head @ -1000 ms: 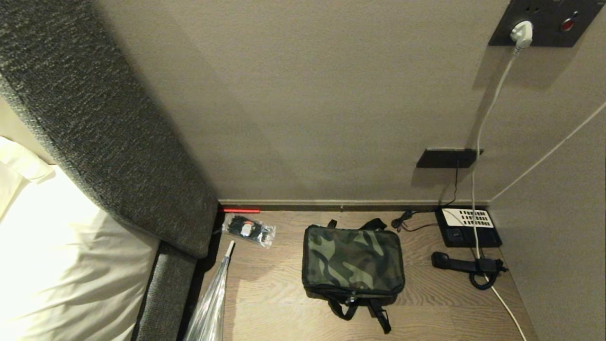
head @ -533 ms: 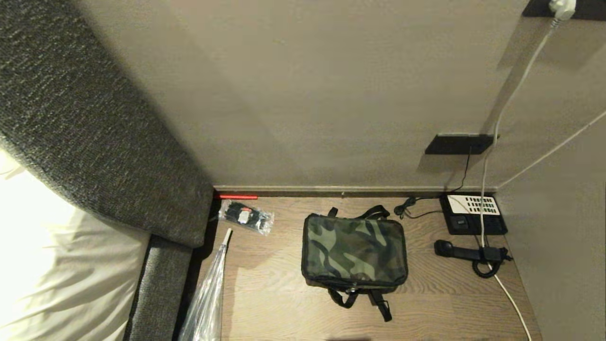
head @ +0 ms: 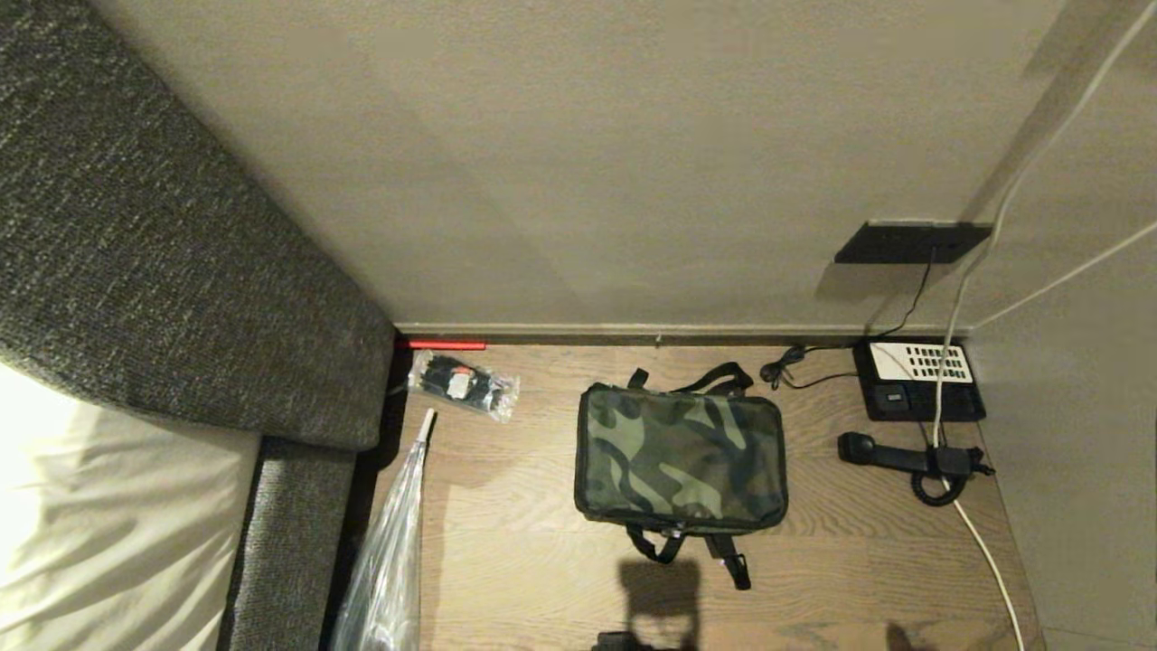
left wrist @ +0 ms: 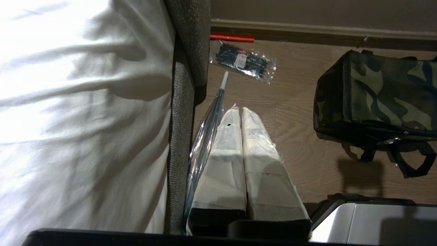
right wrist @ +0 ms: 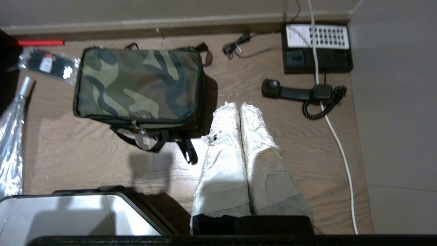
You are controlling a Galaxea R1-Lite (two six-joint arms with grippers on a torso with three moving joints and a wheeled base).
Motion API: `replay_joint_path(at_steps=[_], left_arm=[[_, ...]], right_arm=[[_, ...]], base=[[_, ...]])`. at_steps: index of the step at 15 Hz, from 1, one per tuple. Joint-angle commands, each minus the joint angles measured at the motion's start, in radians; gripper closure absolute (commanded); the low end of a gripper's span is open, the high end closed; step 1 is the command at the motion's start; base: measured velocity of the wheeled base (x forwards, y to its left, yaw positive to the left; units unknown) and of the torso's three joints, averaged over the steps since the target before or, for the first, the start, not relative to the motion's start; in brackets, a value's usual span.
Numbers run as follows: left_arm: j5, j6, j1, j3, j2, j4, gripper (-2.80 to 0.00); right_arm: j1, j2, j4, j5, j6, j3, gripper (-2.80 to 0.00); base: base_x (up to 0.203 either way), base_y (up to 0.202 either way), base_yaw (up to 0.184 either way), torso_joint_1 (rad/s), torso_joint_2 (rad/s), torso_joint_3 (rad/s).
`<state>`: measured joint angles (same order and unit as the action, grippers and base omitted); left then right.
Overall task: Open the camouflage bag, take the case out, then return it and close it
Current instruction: Open the top of the storage box
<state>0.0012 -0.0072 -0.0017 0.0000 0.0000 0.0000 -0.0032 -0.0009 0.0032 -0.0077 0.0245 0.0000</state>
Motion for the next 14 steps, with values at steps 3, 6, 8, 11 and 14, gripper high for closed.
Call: replay_joint_path(at_steps=[3,6,8,11,14], left_arm=[[0.0,0.0,0.0,0.0,0.0,0.0,0.0],[0.0,-0.001,0.0,0.0,0.0,0.0,0.0],[0.0,0.0,0.0,0.0,0.0,0.0,0.0],[0.0,-0.001,0.0,0.0,0.0,0.0,0.0],[0.0,-0.002,0.0,0.0,0.0,0.0,0.0]], right_arm=[[0.0,-0.002,0.0,0.0,0.0,0.0,0.0],[0.0,-0.002,0.0,0.0,0.0,0.0,0.0],[0.0,-0.002,0.0,0.0,0.0,0.0,0.0],[0.0,-0.002,0.0,0.0,0.0,0.0,0.0],[0.0,-0.002,0.0,0.0,0.0,0.0,0.0]], base=[[0.0,0.0,0.0,0.002,0.0,-0.195],[0.0,0.0,0.0,0.004,0.01,-0.201],[0.0,0.0,0.0,0.002,0.01,-0.198],[0.0,0.0,0.0,0.005,0.0,-0.194],[0.0,0.0,0.0,0.003,0.0,-0.203]])
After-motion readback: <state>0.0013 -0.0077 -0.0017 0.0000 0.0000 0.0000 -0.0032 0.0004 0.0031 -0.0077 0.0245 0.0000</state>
